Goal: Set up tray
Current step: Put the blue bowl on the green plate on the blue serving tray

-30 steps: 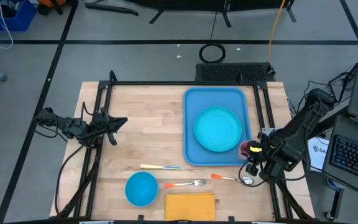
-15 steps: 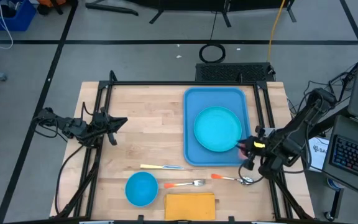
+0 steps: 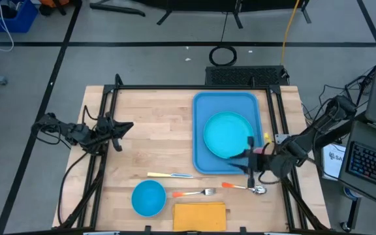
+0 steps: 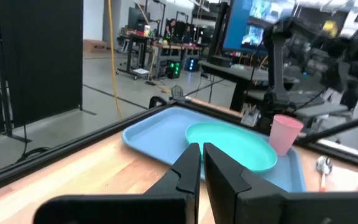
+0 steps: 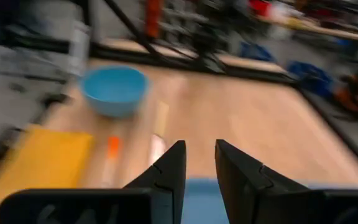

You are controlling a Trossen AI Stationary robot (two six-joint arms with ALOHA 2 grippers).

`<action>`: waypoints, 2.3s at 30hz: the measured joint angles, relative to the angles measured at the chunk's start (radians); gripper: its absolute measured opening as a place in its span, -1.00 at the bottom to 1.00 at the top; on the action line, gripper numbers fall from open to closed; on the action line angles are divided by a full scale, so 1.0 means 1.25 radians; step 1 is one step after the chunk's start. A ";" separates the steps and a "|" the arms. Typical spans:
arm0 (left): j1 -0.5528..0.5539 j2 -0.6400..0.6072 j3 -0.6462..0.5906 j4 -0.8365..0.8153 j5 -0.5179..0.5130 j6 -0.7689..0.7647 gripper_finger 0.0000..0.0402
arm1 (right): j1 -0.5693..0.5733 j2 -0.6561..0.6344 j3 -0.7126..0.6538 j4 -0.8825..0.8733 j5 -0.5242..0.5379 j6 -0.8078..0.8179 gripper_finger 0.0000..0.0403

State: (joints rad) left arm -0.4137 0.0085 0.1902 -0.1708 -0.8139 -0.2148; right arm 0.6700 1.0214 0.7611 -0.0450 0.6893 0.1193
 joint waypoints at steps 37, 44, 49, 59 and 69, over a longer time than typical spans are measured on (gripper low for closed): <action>0.000 0.126 0.000 -0.007 -0.027 -0.066 -0.88 | -0.207 0.506 0.260 0.177 -0.473 -0.368 -0.63; 0.000 0.126 0.000 -0.005 -0.027 -0.066 -0.88 | -0.218 0.632 0.428 0.088 -0.514 -0.489 -0.63; 0.000 0.126 0.000 -0.005 -0.027 -0.066 -0.88 | -0.217 0.690 0.517 0.046 -0.535 -0.554 -0.63; 0.000 0.126 0.000 -0.002 -0.027 -0.061 -0.88 | -0.218 0.797 0.628 0.003 -0.553 -0.651 -0.63; 0.000 0.126 0.000 -0.004 -0.027 -0.061 -0.88 | -0.216 0.897 0.727 0.002 -0.530 -0.716 -0.48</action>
State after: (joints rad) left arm -0.4137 0.1654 0.1902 -0.1757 -0.8482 -0.2913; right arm 0.4004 2.1424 1.6702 -0.0430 0.0267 -0.7759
